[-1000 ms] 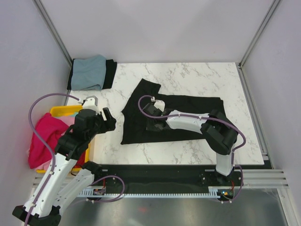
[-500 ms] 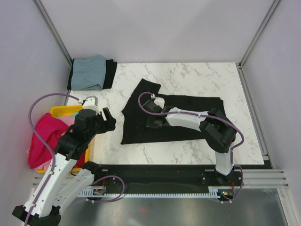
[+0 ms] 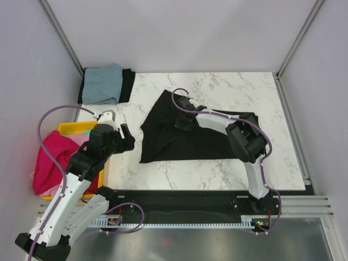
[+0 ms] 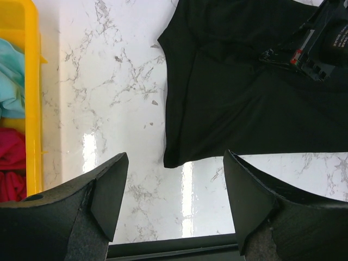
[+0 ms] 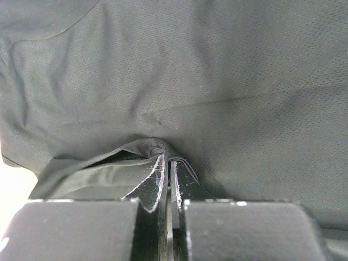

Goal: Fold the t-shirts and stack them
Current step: Fold the tshirt

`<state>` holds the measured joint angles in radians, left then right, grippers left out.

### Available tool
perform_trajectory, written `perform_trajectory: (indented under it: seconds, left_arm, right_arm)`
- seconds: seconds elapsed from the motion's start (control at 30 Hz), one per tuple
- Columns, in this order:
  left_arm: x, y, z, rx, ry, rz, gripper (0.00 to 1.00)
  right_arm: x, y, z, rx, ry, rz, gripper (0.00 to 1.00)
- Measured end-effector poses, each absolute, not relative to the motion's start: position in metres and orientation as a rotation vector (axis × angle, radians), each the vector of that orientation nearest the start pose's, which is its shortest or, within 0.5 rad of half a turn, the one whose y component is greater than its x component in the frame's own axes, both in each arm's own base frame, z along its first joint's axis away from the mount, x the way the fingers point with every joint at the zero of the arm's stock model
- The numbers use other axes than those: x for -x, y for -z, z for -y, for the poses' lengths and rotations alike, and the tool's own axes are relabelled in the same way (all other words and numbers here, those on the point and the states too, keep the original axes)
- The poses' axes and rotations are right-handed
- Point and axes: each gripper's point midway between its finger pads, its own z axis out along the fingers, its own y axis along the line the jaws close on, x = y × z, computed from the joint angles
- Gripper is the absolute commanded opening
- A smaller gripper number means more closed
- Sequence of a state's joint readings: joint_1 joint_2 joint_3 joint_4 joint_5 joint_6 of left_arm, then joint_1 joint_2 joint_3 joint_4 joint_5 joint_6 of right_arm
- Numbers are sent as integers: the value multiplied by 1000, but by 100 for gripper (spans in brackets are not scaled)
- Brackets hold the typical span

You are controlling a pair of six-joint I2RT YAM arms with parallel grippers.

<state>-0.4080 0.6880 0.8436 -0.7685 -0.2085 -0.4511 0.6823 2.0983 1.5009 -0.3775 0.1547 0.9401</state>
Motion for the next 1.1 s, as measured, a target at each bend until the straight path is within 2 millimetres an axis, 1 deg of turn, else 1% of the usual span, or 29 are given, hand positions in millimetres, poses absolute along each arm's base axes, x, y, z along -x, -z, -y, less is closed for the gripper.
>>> perform_trajectory:
  seconds: [0.03,0.1,0.13,0.17,0.2,0.23,0.3,0.33,0.37,0.4,0.47,0.5,0.57,0.63,0.67,0.73,0.8,0.83,0.9,0.93,1.0,1.03,1.07,1.1]
  left_arm:
    - [-220,-204,75,165,263,-2176,78]
    - [-220,-203,75,165,261,-2181,78]
    - [-221,-202,75,164,259,-2184,78]
    - [-221,-202,75,164,258,-2186,77]
    - [-221,-201,75,164,257,-2190,77]
    - [-221,-200,75,164,256,-2192,77]
    - [-222,-199,76,163,253,-2198,77]
    - [-222,-198,76,163,251,-2200,77]
    - [-222,-198,76,163,251,-2200,77]
    - [-222,-198,76,163,251,-2200,77]
    - [-222,-197,76,163,249,-2206,78]
    - [-223,-196,76,162,245,-2213,78]
    - [-225,-191,77,161,237,-2233,78]
    - [-228,-180,80,163,223,-2283,76]
    - [-230,-173,82,167,215,-2316,76]
    - [-234,-158,89,173,215,-2379,75]
    - [-236,-141,98,181,222,-2441,75]
    - [-237,-134,103,187,236,-2462,75]
    - [-235,-120,114,186,264,-2499,74]
    - [-232,-114,119,185,274,-2513,73]
    - [-226,-99,126,184,283,-2546,72]
    - [-224,-92,128,185,280,-2563,71]
    - [-221,-84,129,192,277,-2582,71]
    - [-218,-76,129,203,267,-2602,71]
  right_arm:
    - [-393,-29,-325,-405,-436,-2562,2]
    - [-392,-26,-325,-414,-441,-2569,6]
    - [-392,-25,-325,-418,-445,-2574,24]
    - [-392,-25,-325,-430,-453,-2576,29]
    - [-392,-25,-326,-431,-457,-2578,31]
    - [-393,-25,-327,-428,-466,-2578,42]
    - [-394,-27,-329,-438,-484,-2569,58]
    - [-396,-30,-331,-439,-501,-2561,77]
    - [-397,-32,-333,-449,-514,-2553,85]
    - [-400,-38,-335,-447,-536,-2533,87]
    - [-401,-44,-330,-445,-527,-2519,96]
    - [-401,-46,-325,-449,-509,-2515,98]
    - [-402,-49,-314,-443,-470,-2503,98]
    - [-402,-59,-303,-425,-438,-2487,98]
    - [-401,-69,-297,-407,-425,-2471,98]
    - [-401,-97,-289,-363,-426,-2420,98]
    - [-400,-132,-283,-320,-450,-2345,98]
    - [-396,-148,-277,-304,-459,-2314,98]
    - [-383,-171,-263,-280,-474,-2258,98]
    - [-374,-174,-253,-271,-466,-2250,98]
    - [-357,-167,-230,-270,-434,-2253,98]
    - [-346,-153,-217,-269,-401,-2280,98]
    - [-342,-145,-206,-283,-374,-2296,98]
    - [-336,-131,-191,-296,-340,-2320,98]
